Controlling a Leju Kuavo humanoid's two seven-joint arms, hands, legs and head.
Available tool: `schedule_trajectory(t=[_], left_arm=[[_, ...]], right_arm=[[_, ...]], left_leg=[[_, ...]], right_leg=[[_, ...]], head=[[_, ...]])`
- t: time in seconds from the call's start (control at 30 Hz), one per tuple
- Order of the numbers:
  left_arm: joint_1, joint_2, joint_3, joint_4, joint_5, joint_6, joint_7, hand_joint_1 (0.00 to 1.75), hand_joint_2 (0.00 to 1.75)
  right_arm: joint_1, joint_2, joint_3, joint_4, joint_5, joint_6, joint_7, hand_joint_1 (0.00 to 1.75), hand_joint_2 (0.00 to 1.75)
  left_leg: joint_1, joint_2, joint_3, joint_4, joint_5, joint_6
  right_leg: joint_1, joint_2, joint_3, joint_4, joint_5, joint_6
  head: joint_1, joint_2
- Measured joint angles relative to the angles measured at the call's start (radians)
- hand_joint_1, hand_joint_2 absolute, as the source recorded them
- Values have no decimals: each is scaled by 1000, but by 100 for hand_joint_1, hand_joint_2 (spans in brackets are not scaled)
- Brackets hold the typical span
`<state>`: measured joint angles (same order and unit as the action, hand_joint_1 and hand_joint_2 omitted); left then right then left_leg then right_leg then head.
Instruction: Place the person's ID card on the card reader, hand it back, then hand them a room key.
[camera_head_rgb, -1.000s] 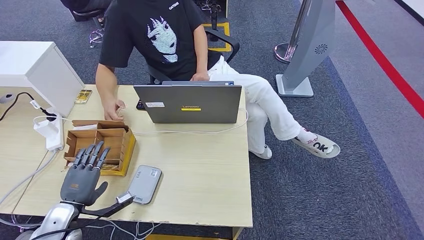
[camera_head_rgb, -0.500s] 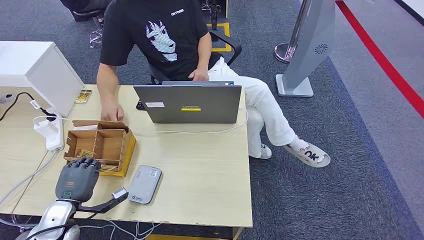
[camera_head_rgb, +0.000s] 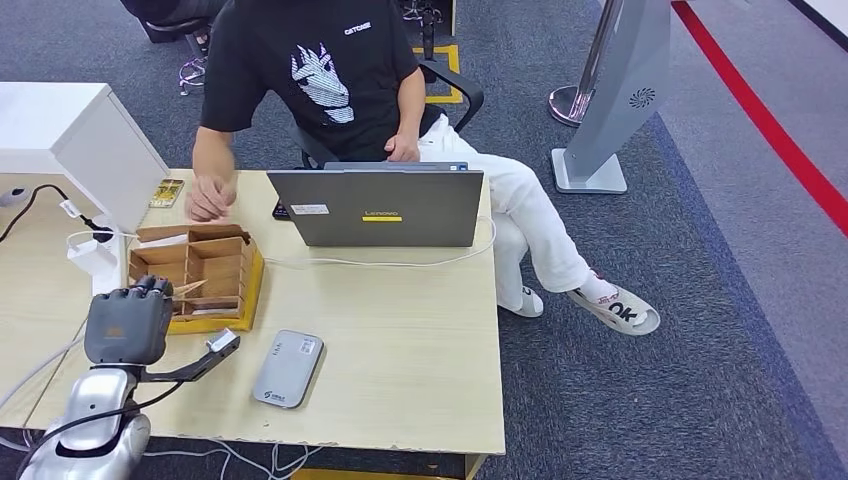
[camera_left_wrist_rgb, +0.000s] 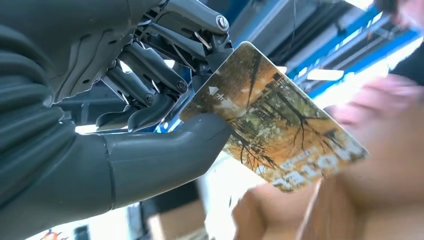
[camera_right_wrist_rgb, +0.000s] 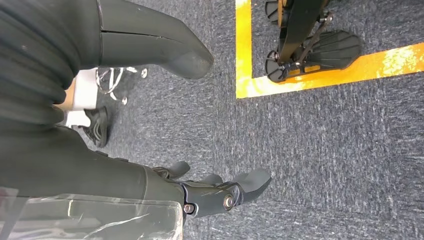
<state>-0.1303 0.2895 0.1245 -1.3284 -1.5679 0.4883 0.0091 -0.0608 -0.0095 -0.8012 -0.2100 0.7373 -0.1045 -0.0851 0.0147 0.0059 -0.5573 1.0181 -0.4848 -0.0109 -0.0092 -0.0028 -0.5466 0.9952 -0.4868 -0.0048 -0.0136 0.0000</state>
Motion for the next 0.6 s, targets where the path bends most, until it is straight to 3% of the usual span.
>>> schedule_trajectory(t=[0.33,0.47,0.6], left_arm=[[-133,11,-28,-83,0,-75,-55,165,175],[-158,10,-36,-93,0,-78,-68,0,175],[-161,7,-39,-98,5,-59,-77,0,175]], right_arm=[[-3,0,-22,-4,23,12,-1,0,175],[-3,0,-27,-5,28,14,-1,0,175],[-3,0,-33,-6,35,15,-2,0,175]], left_leg=[[0,0,0,0,0,0],[0,1,0,0,0,0],[0,1,0,0,0,0]], right_leg=[[0,0,0,0,1,-1],[0,0,0,0,1,-1],[0,1,0,0,1,-1]], head=[[0,0],[0,0],[0,0]])
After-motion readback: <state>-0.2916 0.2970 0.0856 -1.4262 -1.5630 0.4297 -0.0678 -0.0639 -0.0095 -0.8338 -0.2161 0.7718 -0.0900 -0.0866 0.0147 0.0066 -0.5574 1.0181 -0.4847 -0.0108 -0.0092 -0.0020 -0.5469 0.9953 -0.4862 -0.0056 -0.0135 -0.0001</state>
